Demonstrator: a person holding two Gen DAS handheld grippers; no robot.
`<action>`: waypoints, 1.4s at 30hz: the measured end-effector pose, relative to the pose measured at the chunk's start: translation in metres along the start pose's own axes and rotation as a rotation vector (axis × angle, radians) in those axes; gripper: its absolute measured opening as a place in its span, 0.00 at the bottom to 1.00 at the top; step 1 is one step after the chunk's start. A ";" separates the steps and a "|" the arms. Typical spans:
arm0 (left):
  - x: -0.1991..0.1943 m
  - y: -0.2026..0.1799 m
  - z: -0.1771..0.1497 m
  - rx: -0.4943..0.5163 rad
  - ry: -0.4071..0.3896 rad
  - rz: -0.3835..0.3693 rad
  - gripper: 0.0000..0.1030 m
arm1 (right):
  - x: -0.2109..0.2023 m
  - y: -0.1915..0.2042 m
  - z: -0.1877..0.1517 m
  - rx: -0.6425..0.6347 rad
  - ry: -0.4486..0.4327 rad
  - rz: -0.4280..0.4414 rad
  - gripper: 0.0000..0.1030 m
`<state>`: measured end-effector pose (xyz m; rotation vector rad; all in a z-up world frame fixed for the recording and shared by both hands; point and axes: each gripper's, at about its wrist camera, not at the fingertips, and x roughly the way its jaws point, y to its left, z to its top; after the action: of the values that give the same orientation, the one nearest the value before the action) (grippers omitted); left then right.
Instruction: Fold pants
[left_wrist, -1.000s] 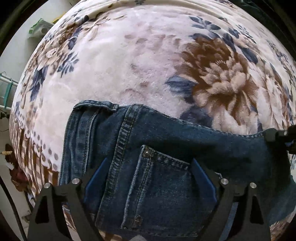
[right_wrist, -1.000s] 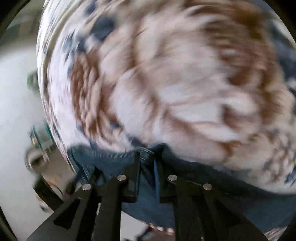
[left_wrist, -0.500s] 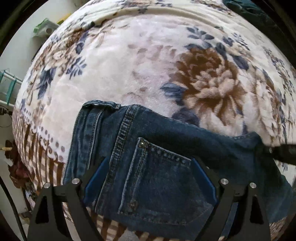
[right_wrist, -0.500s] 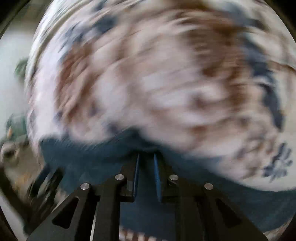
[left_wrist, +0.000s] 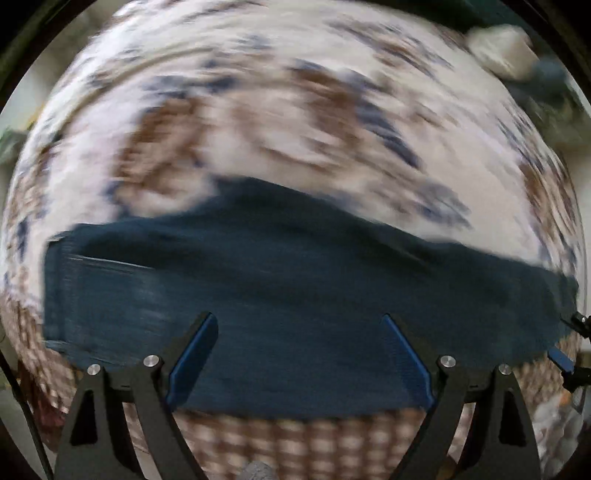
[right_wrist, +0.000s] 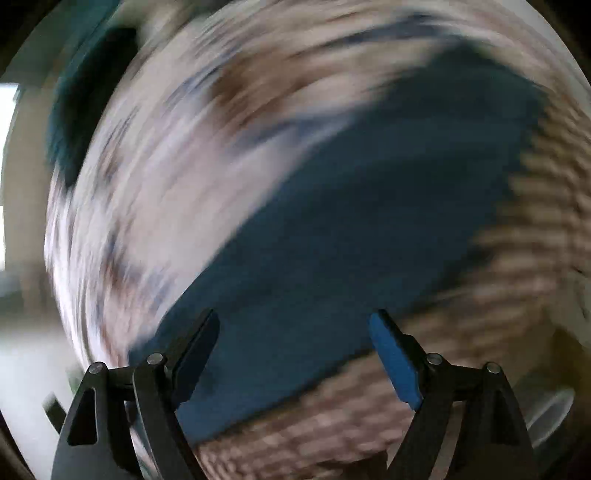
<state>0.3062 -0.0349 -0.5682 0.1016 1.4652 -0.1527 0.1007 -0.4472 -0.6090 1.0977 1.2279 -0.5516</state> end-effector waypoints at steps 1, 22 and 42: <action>0.004 -0.025 -0.005 0.017 0.018 -0.027 0.88 | -0.012 -0.034 0.018 0.062 -0.023 -0.015 0.83; 0.111 -0.249 -0.006 0.181 0.189 0.028 1.00 | -0.001 -0.176 0.158 0.168 -0.178 0.244 0.10; 0.120 -0.248 0.002 0.136 0.220 0.019 1.00 | 0.037 -0.179 0.162 0.344 -0.146 0.662 0.18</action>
<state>0.2788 -0.2849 -0.6817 0.2493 1.6722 -0.2311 0.0383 -0.6577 -0.7160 1.6304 0.5908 -0.3227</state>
